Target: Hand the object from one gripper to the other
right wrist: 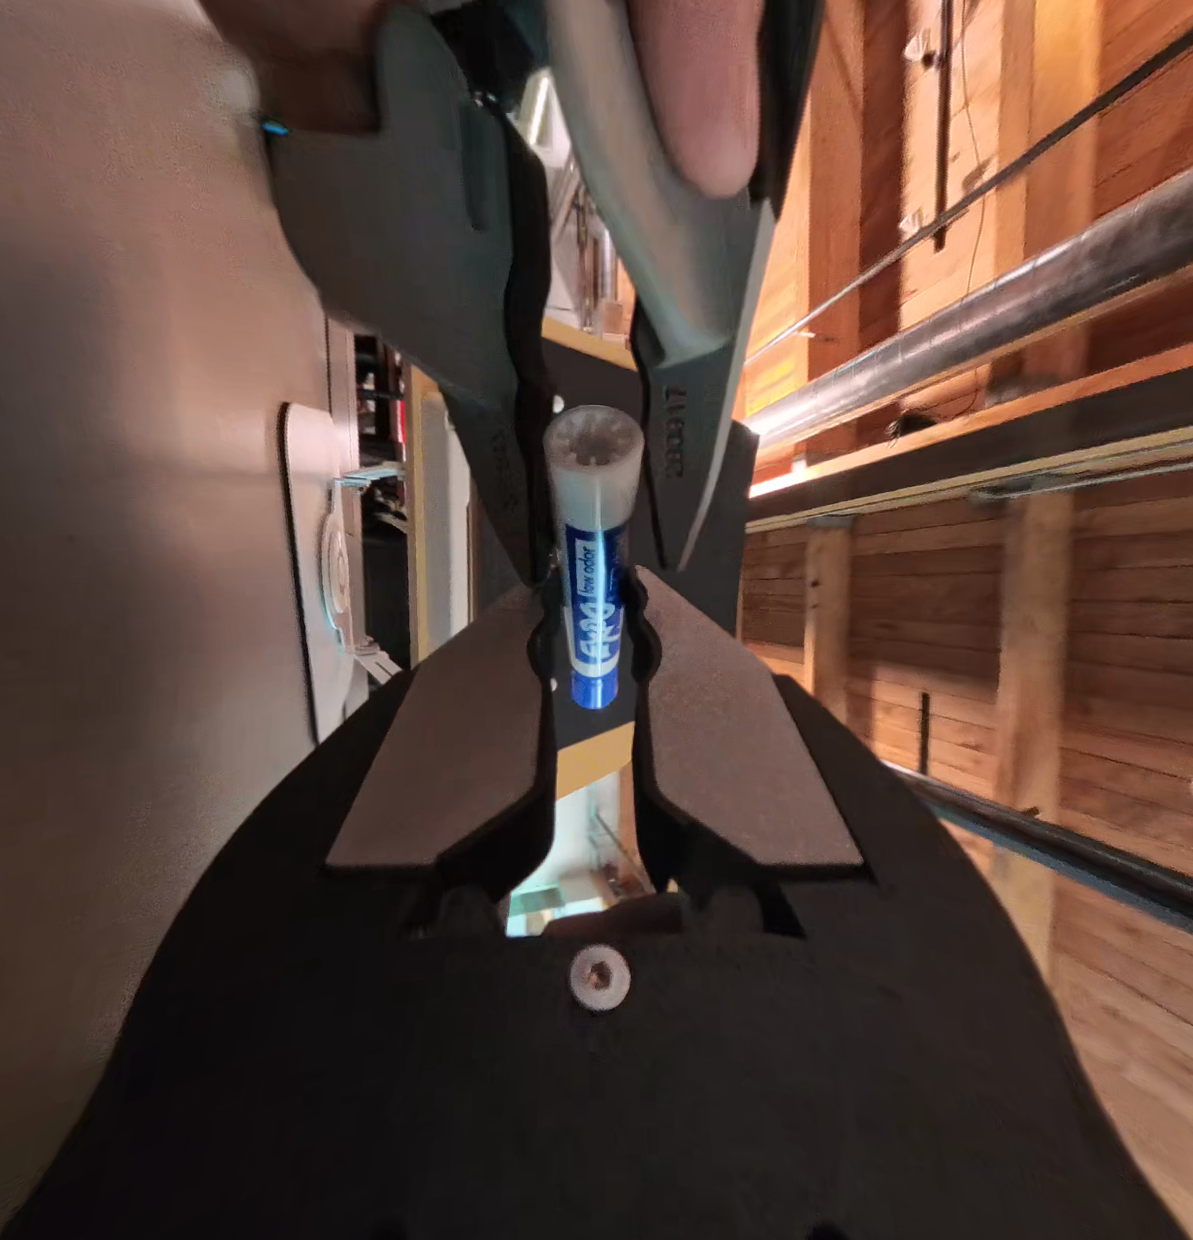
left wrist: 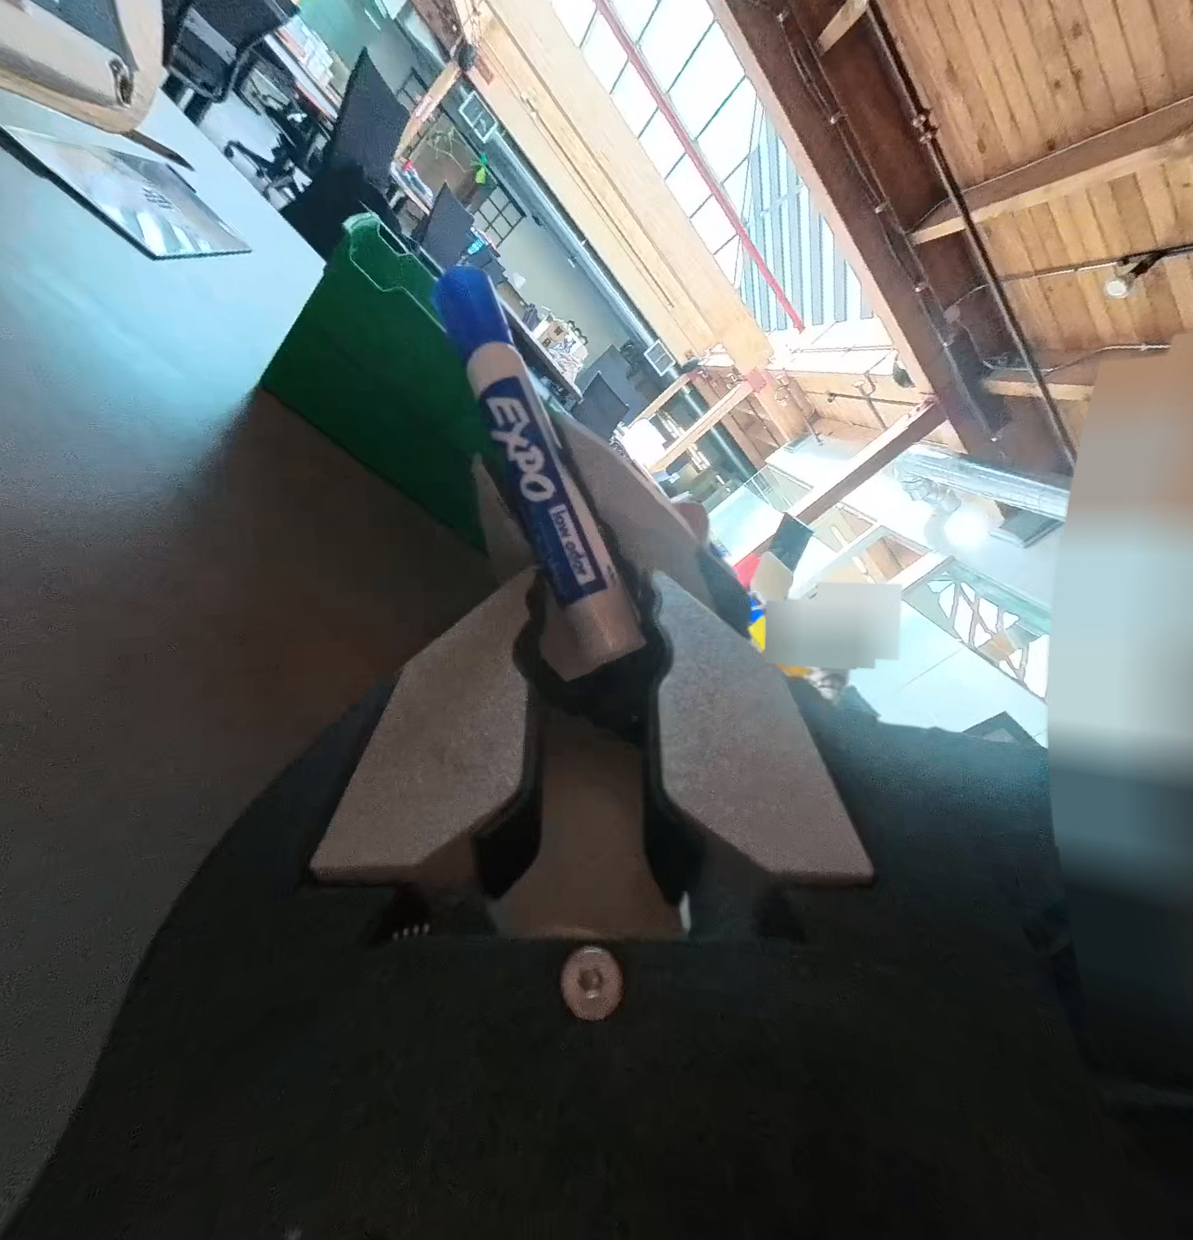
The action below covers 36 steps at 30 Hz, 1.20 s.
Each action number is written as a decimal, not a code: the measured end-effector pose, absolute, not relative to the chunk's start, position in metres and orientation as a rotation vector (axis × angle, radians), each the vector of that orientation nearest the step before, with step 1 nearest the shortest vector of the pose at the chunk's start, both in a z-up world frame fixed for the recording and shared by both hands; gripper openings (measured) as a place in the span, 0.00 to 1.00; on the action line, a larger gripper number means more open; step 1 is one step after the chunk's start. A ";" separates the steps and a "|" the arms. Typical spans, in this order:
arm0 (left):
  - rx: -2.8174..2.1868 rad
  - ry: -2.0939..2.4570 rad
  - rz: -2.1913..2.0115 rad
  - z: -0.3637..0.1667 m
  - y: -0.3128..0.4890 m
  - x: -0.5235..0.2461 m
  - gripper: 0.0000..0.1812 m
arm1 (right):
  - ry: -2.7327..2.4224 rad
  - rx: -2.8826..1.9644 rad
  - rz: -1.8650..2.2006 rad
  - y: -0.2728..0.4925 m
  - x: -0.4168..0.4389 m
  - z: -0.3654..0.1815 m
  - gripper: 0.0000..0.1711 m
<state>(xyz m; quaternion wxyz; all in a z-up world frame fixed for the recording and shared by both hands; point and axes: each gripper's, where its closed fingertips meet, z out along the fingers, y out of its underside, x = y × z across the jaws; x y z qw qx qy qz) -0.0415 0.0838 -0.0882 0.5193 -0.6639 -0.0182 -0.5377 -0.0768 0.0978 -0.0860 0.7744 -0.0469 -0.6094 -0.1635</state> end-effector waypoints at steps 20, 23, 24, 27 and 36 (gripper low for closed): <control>-1.794 0.827 0.389 -0.127 0.088 -0.053 0.09 | -1.661 -0.289 -0.209 0.118 -0.074 -0.142 0.07; -1.733 0.761 0.529 -0.119 0.091 -0.070 0.13 | -1.701 -0.468 -0.026 0.120 -0.073 -0.139 0.06; -1.728 0.753 0.587 -0.118 0.090 -0.078 0.17 | -1.733 -0.582 0.090 0.122 -0.071 -0.141 0.06; -1.682 0.767 0.741 -0.113 0.089 -0.088 0.25 | -1.874 -0.958 0.397 0.126 -0.064 -0.159 0.06; -1.384 1.168 1.182 -0.132 0.091 -0.043 0.20 | -2.195 -1.525 0.926 0.085 -0.026 -0.190 0.06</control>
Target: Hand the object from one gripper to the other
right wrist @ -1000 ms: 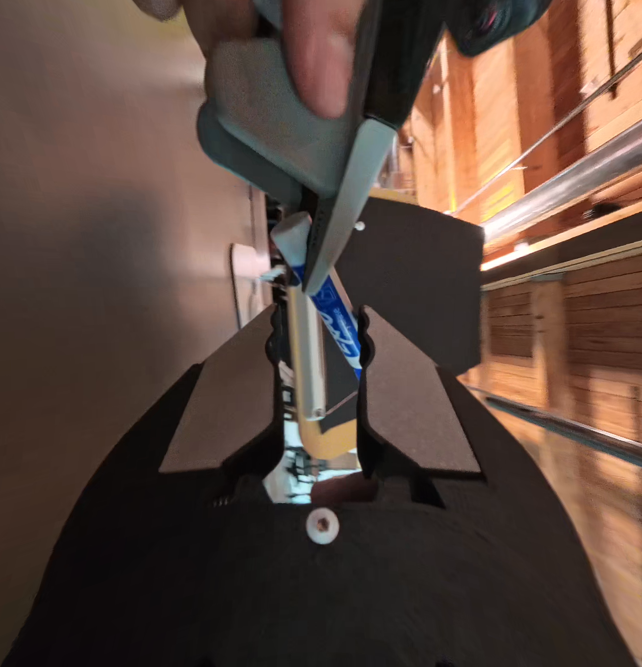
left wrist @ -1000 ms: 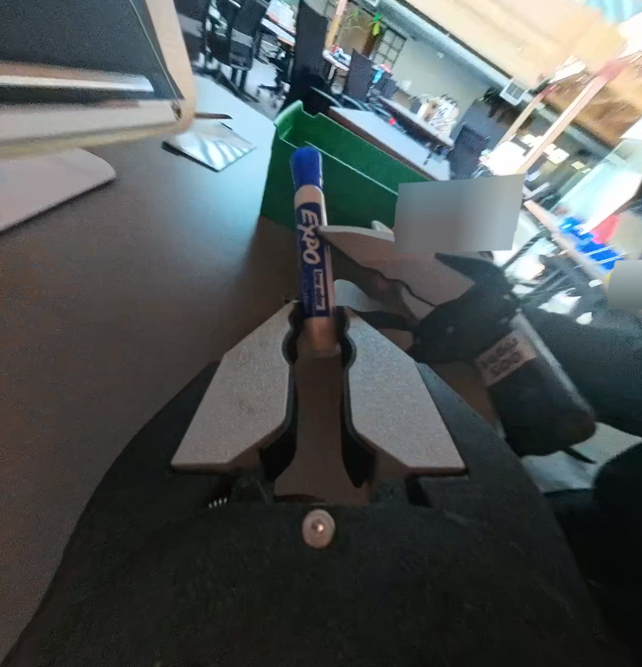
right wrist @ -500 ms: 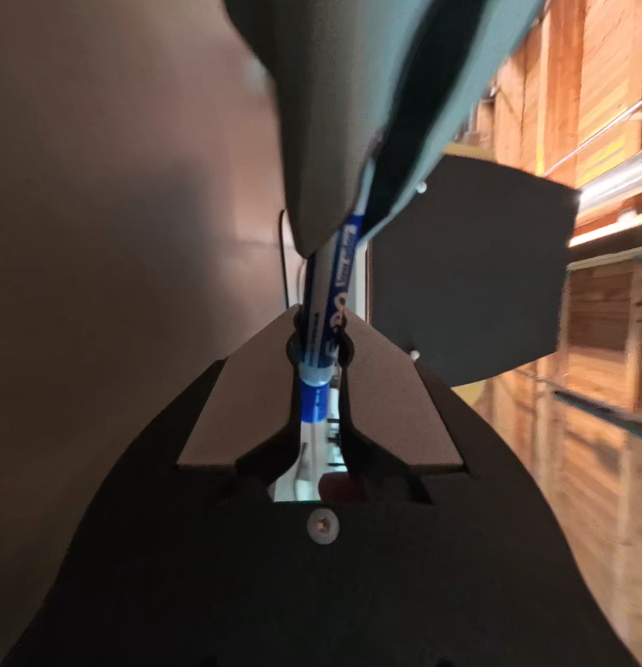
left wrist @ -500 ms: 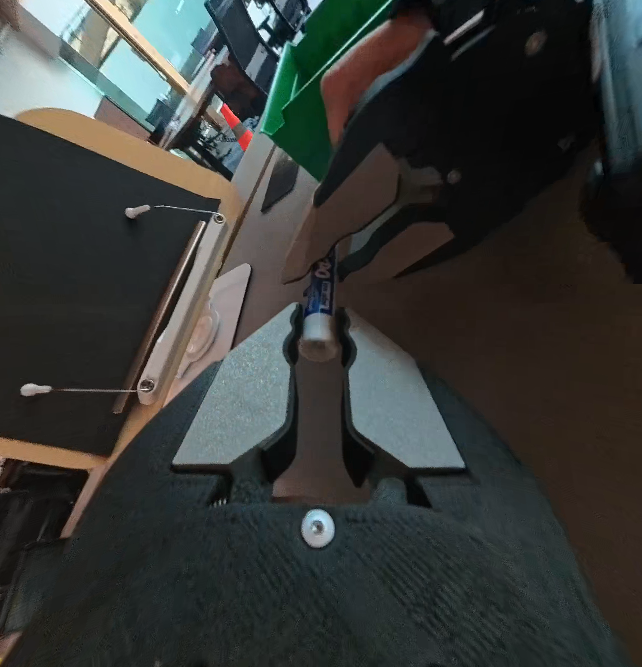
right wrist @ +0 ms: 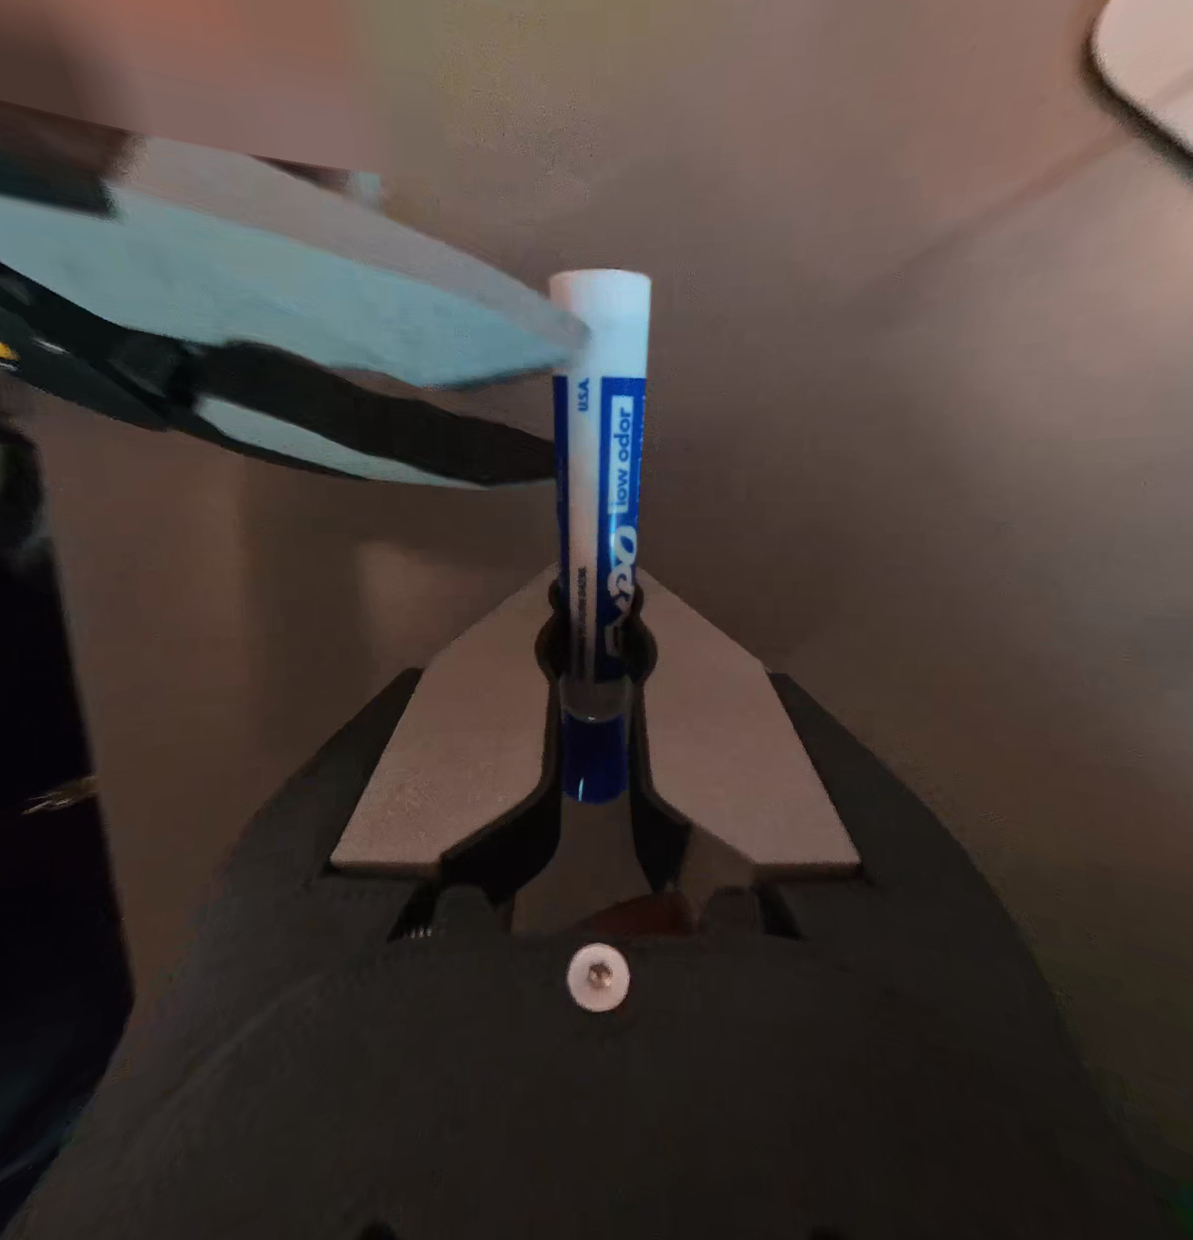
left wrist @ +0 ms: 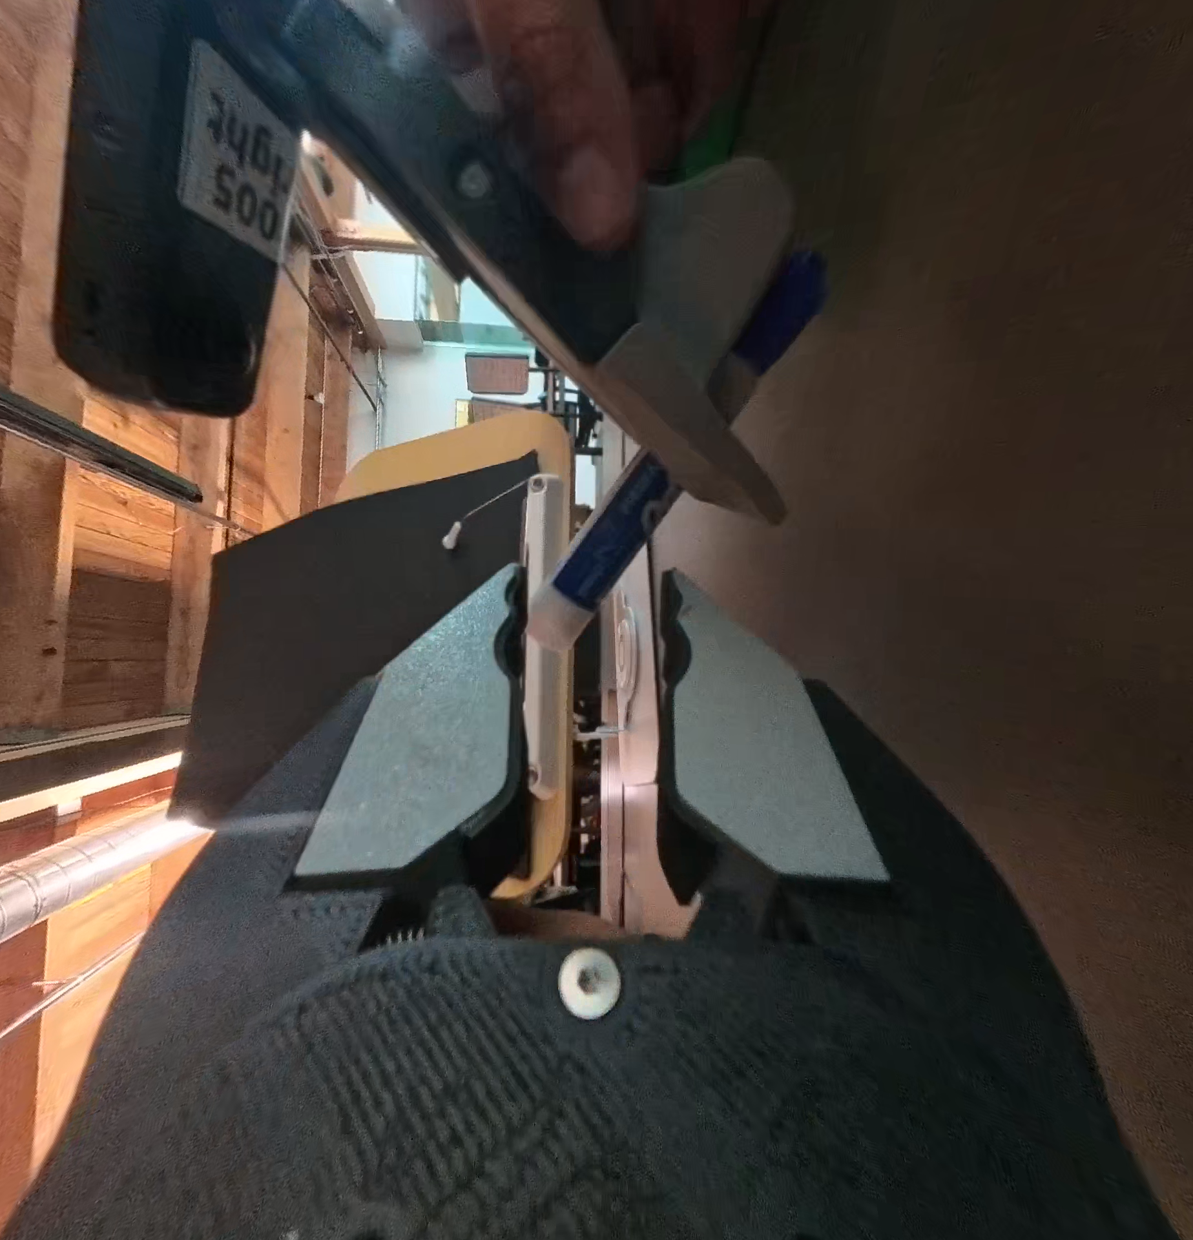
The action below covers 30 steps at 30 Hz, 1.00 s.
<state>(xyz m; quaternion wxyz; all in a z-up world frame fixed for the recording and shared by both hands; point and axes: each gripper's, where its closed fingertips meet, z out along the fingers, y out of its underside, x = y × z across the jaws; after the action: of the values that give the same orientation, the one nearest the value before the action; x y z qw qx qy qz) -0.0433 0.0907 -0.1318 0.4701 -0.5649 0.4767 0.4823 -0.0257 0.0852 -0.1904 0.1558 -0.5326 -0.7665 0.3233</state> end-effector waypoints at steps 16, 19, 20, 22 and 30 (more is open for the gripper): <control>-1.674 0.319 -0.086 -0.108 0.083 -0.061 0.09 | -1.514 -1.114 1.470 0.114 -0.013 -0.036 0.33; -1.670 0.217 -0.409 -0.106 0.085 -0.043 0.09 | -1.598 -1.138 1.518 0.099 -0.024 -0.054 0.37; -1.671 0.227 -0.511 -0.106 0.084 -0.031 0.09 | -1.625 -1.133 1.514 0.091 -0.029 -0.060 0.35; -1.653 0.227 -0.670 -0.104 0.082 -0.012 0.10 | -1.661 -1.149 1.486 0.081 -0.040 -0.073 0.18; -1.743 0.017 -0.930 -0.120 0.087 -0.028 0.39 | -1.664 -0.942 1.058 0.094 -0.050 -0.085 0.09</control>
<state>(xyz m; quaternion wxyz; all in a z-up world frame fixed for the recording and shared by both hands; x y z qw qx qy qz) -0.0281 0.0872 -0.1204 0.5505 -0.7365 0.0074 -0.3931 -0.0499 0.0943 -0.0853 0.4601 -0.3827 -0.6760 0.4300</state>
